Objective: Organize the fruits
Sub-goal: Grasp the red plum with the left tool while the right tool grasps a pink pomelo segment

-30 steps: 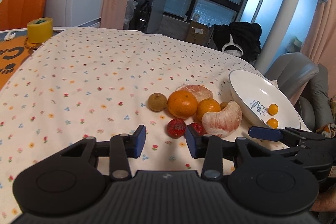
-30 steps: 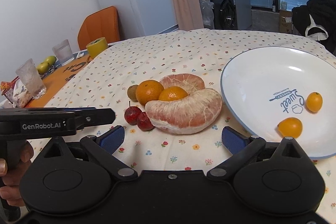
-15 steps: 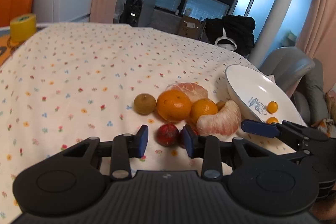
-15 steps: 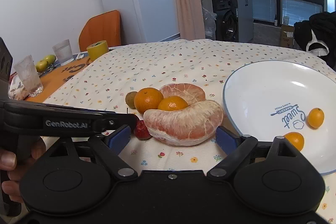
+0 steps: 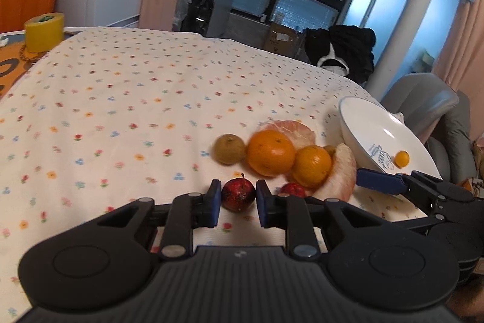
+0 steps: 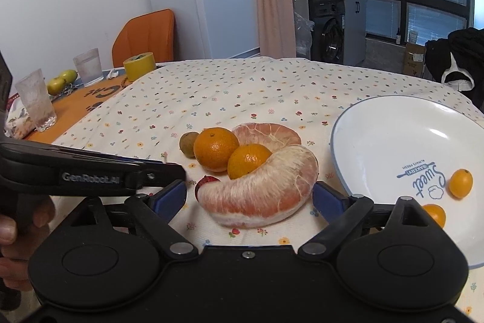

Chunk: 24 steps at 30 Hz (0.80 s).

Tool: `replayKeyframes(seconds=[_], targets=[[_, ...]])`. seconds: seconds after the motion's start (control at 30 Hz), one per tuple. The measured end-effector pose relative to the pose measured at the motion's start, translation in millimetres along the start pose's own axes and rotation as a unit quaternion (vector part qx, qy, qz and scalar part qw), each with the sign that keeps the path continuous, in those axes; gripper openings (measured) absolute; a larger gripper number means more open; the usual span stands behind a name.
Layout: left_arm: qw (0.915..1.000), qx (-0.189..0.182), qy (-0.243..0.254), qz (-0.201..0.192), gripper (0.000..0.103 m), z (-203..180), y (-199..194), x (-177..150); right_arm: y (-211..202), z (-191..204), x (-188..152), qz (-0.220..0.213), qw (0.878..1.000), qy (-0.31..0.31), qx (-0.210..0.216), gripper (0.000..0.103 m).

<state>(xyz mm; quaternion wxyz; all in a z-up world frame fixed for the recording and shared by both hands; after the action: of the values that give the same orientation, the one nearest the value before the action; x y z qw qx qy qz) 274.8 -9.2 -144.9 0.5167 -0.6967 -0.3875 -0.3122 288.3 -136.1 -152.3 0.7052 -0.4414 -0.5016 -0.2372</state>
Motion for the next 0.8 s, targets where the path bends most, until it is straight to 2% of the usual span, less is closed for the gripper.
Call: replayKeyframes(seconds=[0.13, 0.2, 0.33, 0.43, 0.53, 0.6, 0.67, 0.7, 0.8], targets=[[0.9999, 0.011, -0.007, -0.005, 0.023, 10.2, -6.4, 2.5, 4.7, 3.8, -0.8, 0.001, 1.000, -0.016, -0.005, 0.093], [0.9999, 0.014, -0.008, -0.005, 0.023, 12.1, -8.3, 1.9, 4.9, 5.4, -1.7, 0.002, 1.000, -0.022, -0.005, 0.089], [0.9998, 0.014, -0.009, -0.005, 0.023, 11.8, -12.1, 0.1, 0.1, 6.9, -2.4, 0.007, 0.999, -0.038, 0.000, 0.063], [0.9998, 0.013, -0.009, -0.008, 0.023, 8.8, -15.1, -0.1, -2.9, 3.2, -9.4, 0.034, 0.999, -0.013, 0.012, 0.047], [0.9999, 0.012, -0.008, -0.009, 0.023, 5.3, -18.3, -1.4, -12.0, 3.0, -13.3, 0.033, 0.999, -0.012, 0.016, 0.044], [0.9999, 0.012, -0.008, -0.008, 0.023, 3.4, -20.0, -2.7, -16.5, 2.9, -15.3, 0.034, 0.999, -0.018, 0.012, 0.037], [0.9999, 0.011, -0.007, -0.009, 0.023, 1.1, -23.0, -3.1, -19.5, 1.2, -15.6, 0.036, 0.999, -0.014, 0.013, 0.023], [0.9999, 0.011, -0.006, -0.011, 0.023, -0.1, -24.7, -2.8, -21.0, 0.0, -15.3, 0.038, 0.999, -0.009, 0.015, 0.020], [0.9998, 0.011, -0.003, -0.016, 0.023, -3.2, -30.7, -1.3, -25.0, 0.6, -14.9, 0.038, 0.999, -0.007, 0.024, 0.019]])
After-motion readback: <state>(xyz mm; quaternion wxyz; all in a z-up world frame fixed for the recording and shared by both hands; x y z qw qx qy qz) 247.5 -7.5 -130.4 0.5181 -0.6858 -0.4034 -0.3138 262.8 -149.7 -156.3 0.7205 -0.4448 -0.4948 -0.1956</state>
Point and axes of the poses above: each gripper's, at about its wrist camera, not at the fingertips, and y roughly the way its jaws point, z to its left, x to its top, the point moved 9 cm from there along y, roughly the way its jaws point, and after that the axes turned 11 degrees about -z, right-handed, at the moved point
